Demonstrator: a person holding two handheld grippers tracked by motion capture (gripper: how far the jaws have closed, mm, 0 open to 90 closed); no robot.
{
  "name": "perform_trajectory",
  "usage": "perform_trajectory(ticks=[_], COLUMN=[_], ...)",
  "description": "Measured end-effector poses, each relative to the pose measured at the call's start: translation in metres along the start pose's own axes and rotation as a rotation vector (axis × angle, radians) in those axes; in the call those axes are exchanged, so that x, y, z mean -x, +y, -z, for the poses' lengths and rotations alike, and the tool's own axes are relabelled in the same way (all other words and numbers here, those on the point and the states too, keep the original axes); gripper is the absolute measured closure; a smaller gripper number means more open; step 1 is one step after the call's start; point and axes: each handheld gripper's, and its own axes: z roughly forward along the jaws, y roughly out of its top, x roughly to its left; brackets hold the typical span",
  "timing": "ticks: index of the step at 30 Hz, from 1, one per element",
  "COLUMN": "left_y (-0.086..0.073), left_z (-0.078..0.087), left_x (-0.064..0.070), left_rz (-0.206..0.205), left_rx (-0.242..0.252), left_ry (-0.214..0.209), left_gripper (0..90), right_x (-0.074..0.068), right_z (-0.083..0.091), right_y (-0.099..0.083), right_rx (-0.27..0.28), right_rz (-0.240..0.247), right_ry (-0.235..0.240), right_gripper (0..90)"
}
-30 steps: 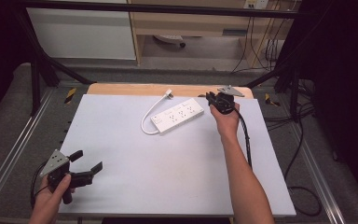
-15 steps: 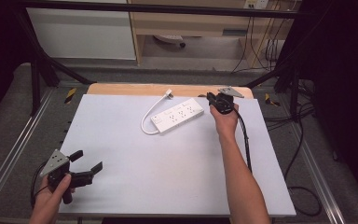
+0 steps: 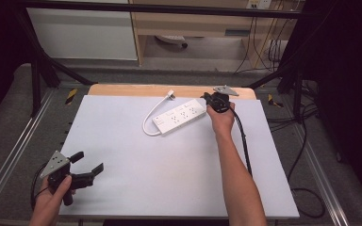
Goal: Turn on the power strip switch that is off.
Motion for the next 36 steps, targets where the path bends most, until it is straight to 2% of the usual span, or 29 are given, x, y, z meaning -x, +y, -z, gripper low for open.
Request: perform_trajectory(ticks=[27, 36], left_y=[0.0, 0.0], left_z=[0.0, 0.0], left_x=[-0.001, -0.001], left_rz=[-0.001, -0.004], left_rx=[0.004, 0.001], left_ry=[0.002, 0.002], left_gripper=[5.3, 5.3], right_x=[-0.01, -0.016], right_z=[-0.019, -0.026], right_y=[-0.008, -0.012], right_rx=[-0.066, -0.076], right_rz=[0.022, 0.018], right_ry=[0.007, 0.023], right_gripper=[90.0, 90.0])
